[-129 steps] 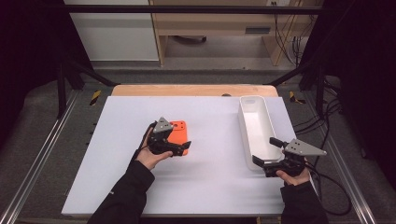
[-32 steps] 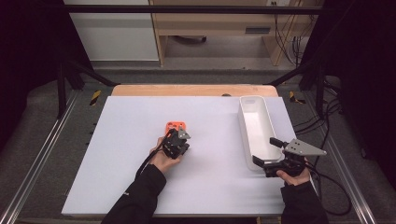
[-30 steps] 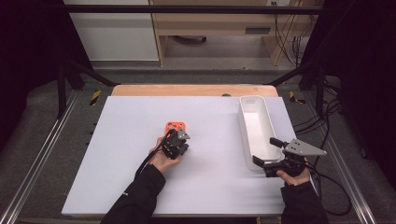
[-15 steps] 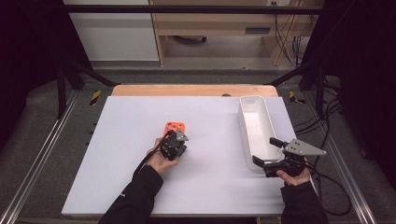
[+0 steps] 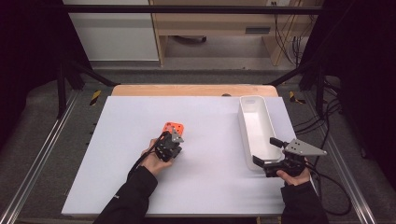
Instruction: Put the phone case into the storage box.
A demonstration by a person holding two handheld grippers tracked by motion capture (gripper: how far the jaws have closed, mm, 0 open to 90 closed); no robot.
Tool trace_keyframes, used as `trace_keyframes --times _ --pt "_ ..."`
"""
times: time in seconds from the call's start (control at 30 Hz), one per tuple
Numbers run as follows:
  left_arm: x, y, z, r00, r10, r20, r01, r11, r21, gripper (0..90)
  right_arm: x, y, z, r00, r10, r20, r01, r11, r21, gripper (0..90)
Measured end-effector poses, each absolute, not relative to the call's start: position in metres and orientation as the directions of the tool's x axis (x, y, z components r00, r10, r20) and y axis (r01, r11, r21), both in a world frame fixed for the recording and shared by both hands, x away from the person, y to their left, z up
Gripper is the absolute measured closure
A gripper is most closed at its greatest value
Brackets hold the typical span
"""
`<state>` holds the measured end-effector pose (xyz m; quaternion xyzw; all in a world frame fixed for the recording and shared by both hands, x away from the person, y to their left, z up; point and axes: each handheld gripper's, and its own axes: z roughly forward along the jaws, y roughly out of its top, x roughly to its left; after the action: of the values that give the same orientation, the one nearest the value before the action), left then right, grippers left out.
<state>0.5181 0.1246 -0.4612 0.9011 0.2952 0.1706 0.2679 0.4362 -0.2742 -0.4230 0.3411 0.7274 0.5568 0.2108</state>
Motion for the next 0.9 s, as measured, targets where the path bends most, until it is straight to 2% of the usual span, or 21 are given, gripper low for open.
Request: trace_keyframes --times 0.9 --pt "0.512 0.153 -0.461 0.756 0.644 0.119 0.468 -0.658 0.59 90.0 0.436 -0.274 -0.423 -0.682 0.728 0.072 0.26 0.148 0.954 0.4"
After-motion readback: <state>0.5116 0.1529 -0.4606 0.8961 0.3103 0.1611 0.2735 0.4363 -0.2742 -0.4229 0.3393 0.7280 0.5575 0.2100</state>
